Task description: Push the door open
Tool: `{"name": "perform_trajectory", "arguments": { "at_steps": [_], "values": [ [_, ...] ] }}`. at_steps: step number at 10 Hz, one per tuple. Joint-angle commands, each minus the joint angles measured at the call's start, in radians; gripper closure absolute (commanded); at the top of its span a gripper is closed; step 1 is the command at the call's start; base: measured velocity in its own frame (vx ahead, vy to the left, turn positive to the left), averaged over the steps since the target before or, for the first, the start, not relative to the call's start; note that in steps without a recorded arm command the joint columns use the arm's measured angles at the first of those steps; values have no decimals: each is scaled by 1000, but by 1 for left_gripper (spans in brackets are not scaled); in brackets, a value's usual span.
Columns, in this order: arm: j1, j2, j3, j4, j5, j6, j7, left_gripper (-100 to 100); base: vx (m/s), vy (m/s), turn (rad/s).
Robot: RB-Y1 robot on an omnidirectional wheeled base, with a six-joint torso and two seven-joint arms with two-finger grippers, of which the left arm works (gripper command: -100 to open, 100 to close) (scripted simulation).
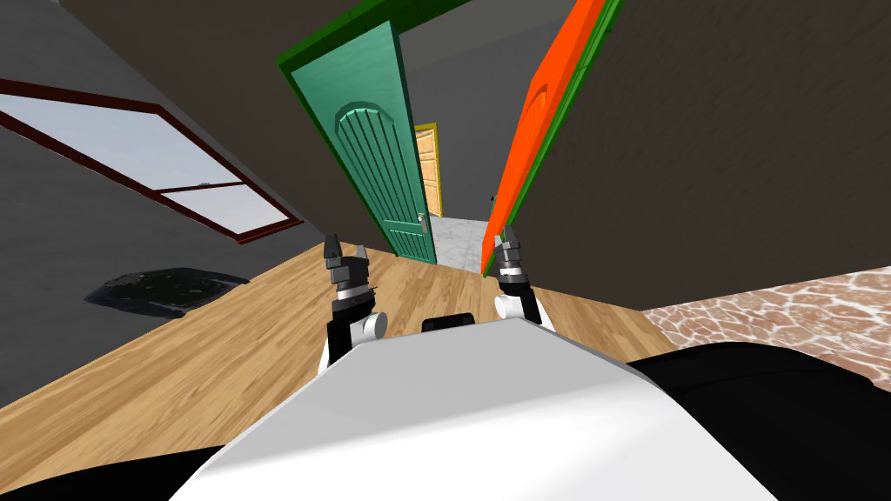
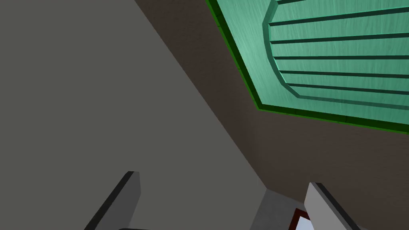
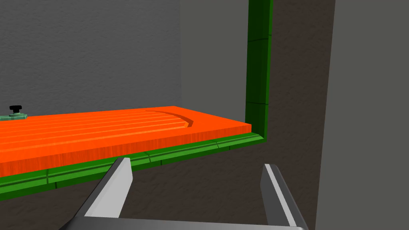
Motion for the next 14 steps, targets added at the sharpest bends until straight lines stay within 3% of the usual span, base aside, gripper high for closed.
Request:
{"name": "perform_trajectory", "arguments": {
  "at_steps": [1,14],
  "values": [
    [-6,5,2,14,-5,-1,-29,-100,17,0,-26],
    [-74,61,31,179,-70,-19,-356,-100,45,11,-44]
  ]
}}
